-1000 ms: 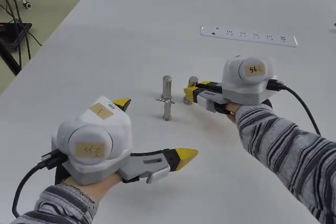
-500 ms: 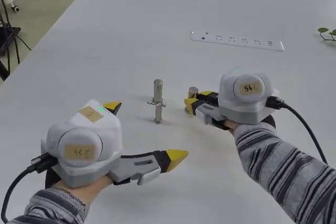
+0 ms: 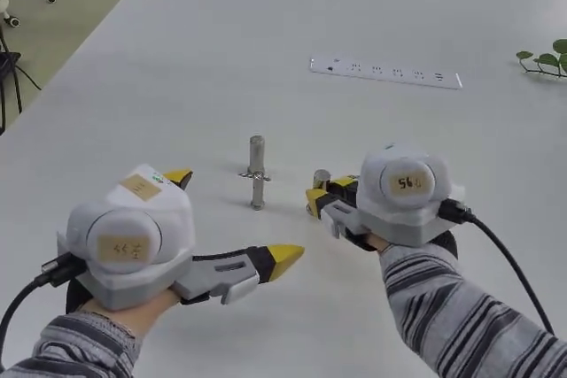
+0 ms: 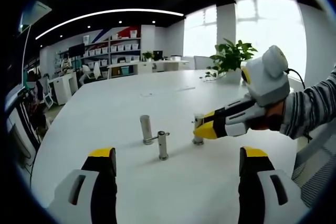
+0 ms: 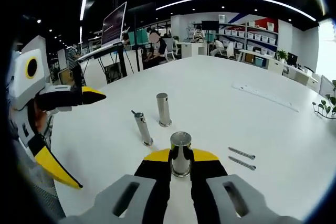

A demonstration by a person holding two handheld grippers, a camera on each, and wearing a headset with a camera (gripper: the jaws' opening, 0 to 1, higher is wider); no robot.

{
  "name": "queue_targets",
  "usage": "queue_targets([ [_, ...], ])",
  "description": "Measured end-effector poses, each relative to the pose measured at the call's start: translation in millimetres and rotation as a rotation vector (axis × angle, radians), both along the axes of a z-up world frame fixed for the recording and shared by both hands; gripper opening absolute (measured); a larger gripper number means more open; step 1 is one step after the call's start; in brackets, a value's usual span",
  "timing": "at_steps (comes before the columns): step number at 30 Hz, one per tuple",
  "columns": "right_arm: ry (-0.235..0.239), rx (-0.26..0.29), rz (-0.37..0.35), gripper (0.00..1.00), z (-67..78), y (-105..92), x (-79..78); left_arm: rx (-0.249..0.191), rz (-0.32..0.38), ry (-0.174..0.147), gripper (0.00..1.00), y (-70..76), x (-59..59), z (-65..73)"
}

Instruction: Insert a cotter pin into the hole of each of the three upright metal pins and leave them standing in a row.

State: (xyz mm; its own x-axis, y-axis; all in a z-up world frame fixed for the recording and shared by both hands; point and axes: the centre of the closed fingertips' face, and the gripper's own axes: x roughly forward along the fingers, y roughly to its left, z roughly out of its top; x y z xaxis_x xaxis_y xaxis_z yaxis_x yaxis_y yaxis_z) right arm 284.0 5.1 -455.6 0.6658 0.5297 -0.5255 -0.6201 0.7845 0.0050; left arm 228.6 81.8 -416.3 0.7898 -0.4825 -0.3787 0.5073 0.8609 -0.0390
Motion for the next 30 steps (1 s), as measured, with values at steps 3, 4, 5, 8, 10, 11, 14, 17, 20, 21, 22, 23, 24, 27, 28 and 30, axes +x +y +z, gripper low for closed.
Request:
queue_targets([
  [3,0.003,-0.002,-0.001,0.08,-1.7,0.1,-4.0,0.005,-0.001,0.0,0.96,0.0,0.1,-0.3],
  [4,0.005,-0.003,-0.004,0.08,-2.6,-0.1,-6.1,0.003,-0.001,0.001,0.96,-0.2,0.2,-0.2],
  [5,0.008,0.0,-0.009,0.08,-3.1,-0.3,-6.9,0.002,-0.001,0.0,0.96,-0.3,0.3,-0.1],
  [8,0.021,0.014,-0.026,0.08,-5.2,-0.5,-10.6,0.002,-0.001,-0.001,0.96,-0.3,0.6,0.0],
  [10,0.025,0.016,-0.035,0.08,-6.6,-0.6,-13.8,0.003,-0.002,0.0,0.96,-0.4,0.6,-0.2],
  [11,0.029,0.018,-0.039,0.08,-7.4,-0.6,-15.1,0.002,-0.002,-0.001,0.96,-0.4,0.6,0.0],
  [14,0.035,0.012,-0.043,0.08,-10.7,-0.6,-21.1,0.002,-0.004,-0.002,0.96,-0.6,0.9,0.2],
  [17,0.013,-0.002,-0.046,0.08,-10.6,-0.3,-22.8,-0.001,-0.007,-0.001,0.96,-1.2,0.9,0.0],
  [20,0.018,0.005,-0.07,0.08,-10.8,-1.7,-24.2,0.003,-0.011,-0.003,0.96,-2.3,0.4,0.2],
  [21,0.011,-0.011,-0.068,0.08,-11.1,-1.9,-25.2,0.001,-0.013,-0.004,0.95,-2.9,0.2,0.4],
  [22,0.005,-0.019,-0.073,0.08,-10.9,-1.7,-26.5,0.002,-0.014,-0.004,0.95,-2.9,0.2,0.4],
  [23,0.008,-0.015,-0.078,0.08,-10.7,-1.8,-26.9,0.002,-0.015,-0.004,0.95,-2.9,0.4,0.3],
  [24,0.012,-0.007,-0.089,0.08,-10.7,-2.1,-27.1,0.003,-0.015,-0.004,0.95,-3.0,0.4,0.2],
  [27,0.011,-0.011,-0.101,0.08,-10.6,-2.4,-27.3,0.007,-0.017,-0.005,0.95,-2.9,0.6,0.3],
  [28,0.011,-0.012,-0.104,0.08,-10.6,-2.6,-27.3,0.007,-0.017,-0.005,0.95,-2.8,0.6,0.2],
  [30,0.013,-0.014,-0.113,0.08,-10.6,-3.0,-27.6,0.008,-0.019,-0.007,0.95,-2.7,0.6,0.5],
])
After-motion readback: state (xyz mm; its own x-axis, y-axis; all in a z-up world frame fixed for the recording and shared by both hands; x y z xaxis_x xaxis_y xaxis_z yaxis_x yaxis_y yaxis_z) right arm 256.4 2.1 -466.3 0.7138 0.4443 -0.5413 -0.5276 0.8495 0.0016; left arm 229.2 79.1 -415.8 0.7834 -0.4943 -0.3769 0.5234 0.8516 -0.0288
